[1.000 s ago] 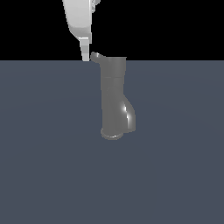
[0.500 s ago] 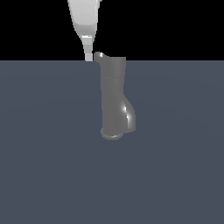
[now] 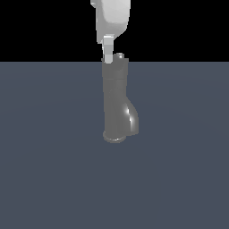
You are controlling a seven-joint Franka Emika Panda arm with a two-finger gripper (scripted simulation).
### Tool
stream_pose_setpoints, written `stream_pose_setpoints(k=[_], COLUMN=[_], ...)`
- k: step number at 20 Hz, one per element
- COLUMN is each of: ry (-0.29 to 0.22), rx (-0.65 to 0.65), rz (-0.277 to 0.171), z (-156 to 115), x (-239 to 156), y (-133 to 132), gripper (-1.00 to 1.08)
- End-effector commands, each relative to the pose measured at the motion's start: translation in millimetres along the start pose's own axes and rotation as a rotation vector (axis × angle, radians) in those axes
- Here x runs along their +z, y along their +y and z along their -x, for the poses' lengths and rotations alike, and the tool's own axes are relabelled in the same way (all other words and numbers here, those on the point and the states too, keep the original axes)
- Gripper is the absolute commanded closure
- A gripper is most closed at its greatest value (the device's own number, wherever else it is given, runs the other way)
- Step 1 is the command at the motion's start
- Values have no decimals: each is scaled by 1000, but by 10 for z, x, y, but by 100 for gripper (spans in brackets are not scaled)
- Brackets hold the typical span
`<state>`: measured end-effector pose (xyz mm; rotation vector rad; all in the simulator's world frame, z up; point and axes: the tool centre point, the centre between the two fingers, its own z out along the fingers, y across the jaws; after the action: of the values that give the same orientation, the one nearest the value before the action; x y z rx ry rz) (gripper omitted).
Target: Turn on the faucet by rotating a designated handle.
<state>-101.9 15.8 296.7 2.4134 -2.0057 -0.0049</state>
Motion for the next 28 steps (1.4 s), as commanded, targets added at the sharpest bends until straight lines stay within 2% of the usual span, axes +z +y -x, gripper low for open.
stream_pose_setpoints(k=[1,18,19,20,28], ry=[0,0,0,-6,-4], rx=[0,60,60,-34,-3], rz=[0,-5,-5,24,14], z=[1,-957,-957,-392,-641], x=[-2,-3,-3,-1,1], y=[-2,-235,-235,-223,-446], gripper=[108,108,108,108,108])
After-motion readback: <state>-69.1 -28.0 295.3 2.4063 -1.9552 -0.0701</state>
